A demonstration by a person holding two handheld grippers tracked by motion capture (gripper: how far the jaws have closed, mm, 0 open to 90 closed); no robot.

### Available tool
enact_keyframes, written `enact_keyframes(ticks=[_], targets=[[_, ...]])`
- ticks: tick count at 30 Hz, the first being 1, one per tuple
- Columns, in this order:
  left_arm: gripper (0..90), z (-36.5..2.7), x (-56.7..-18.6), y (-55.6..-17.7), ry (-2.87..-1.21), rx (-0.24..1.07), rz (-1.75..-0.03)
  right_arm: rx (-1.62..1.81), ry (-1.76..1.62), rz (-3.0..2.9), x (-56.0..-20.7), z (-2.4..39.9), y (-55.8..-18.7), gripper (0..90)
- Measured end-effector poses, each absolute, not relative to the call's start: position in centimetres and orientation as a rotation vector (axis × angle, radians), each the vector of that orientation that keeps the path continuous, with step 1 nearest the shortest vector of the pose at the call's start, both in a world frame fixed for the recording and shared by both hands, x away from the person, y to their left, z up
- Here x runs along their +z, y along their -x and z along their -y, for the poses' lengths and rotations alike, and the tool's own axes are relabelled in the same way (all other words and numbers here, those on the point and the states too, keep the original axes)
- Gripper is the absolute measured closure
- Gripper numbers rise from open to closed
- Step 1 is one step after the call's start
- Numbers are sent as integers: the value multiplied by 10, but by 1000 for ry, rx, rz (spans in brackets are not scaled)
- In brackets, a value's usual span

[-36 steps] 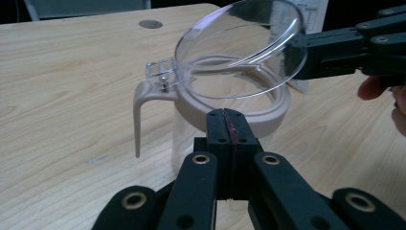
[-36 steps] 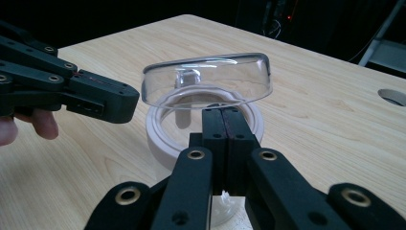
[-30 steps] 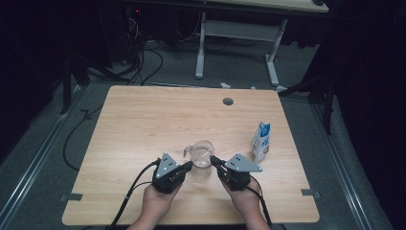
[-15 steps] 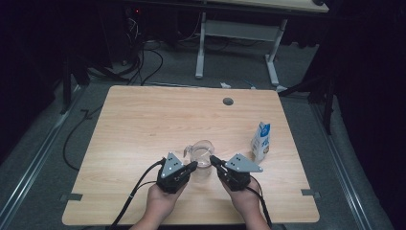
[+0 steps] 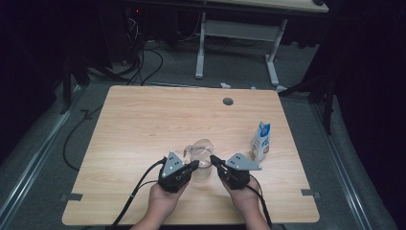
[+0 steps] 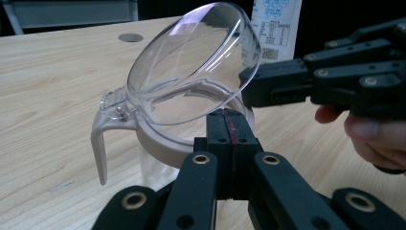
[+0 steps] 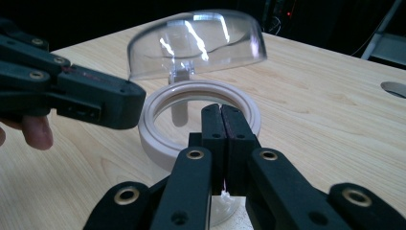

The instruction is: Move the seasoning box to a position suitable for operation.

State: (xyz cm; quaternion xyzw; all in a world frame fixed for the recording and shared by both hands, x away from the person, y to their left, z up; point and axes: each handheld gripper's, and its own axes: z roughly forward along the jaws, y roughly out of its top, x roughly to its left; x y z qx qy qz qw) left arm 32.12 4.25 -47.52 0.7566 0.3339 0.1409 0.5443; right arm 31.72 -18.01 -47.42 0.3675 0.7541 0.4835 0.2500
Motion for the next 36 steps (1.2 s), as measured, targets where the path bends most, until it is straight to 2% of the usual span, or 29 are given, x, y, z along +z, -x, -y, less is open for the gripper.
enact_keyframes(ticks=[36], targets=[[900,-56,-469,-337,-1709,357,-867,1344,-979,-2041,-479,185,-317,900]])
